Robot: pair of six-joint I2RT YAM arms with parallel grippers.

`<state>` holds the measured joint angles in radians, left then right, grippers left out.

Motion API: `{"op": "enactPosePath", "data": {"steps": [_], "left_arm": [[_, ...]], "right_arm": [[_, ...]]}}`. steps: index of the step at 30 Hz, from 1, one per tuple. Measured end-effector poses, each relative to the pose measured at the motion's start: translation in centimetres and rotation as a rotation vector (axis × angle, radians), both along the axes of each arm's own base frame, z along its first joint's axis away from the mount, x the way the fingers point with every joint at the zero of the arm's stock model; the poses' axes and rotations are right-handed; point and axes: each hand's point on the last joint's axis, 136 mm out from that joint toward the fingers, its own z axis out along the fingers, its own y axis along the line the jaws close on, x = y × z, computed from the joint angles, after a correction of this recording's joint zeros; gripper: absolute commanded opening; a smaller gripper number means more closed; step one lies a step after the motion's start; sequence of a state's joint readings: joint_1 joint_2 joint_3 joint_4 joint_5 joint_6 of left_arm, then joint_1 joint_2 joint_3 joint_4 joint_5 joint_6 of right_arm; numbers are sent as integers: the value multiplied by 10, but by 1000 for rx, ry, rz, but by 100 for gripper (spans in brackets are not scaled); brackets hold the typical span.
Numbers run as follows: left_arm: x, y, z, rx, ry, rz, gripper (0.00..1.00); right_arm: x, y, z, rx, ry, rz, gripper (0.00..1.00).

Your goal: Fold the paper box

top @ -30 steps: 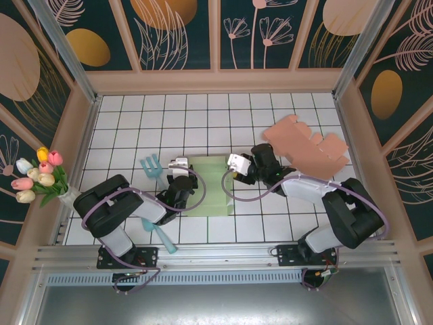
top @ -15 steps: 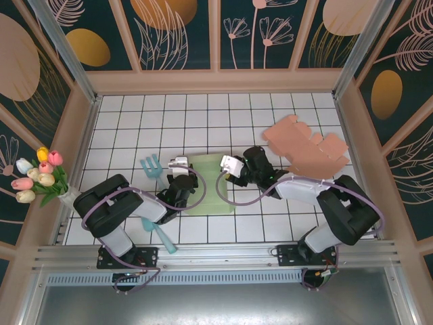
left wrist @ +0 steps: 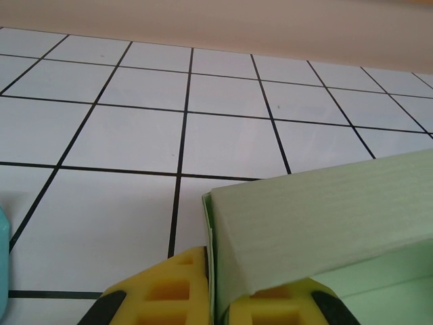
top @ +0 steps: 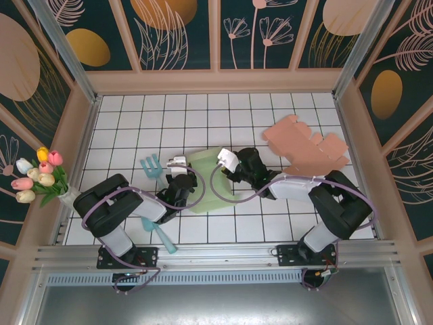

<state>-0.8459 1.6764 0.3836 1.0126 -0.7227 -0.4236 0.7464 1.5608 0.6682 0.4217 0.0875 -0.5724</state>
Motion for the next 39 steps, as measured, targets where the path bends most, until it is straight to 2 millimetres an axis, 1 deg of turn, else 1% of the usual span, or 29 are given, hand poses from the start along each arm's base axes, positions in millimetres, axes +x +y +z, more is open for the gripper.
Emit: {"op": "enactPosePath", "data": {"steps": [4,9,13,18,21,25,28,35,37,39], "left_arm": [[-2,-6,0,-12,5,-25,0],[-1,-5,0,-13,4,-19,0],[-1,-2,0,-16,3,-2,0],[-1,1,-1,-34,7,14,0],[-1,1,-1,-51,11,20,0],[0,2,-1,-77,20,38,0],[0,4,-1,-100,37,66,0],[-4,3,-1,-149,74,84,0],[-4,3,0,-159,80,91,0],[-4,3,-1,-163,85,96,0]], "right_arm": [[2,6,2,20,-17,-10,38],[3,11,3,41,-26,-13,38],[2,15,7,78,-37,-16,31],[5,17,10,146,-66,-86,31],[9,18,7,156,-96,-150,30],[19,16,3,147,-156,-260,17],[26,13,4,166,-198,-338,15],[30,10,11,220,-219,-449,14],[32,12,13,233,-215,-468,17],[33,13,14,248,-208,-479,22]]}}
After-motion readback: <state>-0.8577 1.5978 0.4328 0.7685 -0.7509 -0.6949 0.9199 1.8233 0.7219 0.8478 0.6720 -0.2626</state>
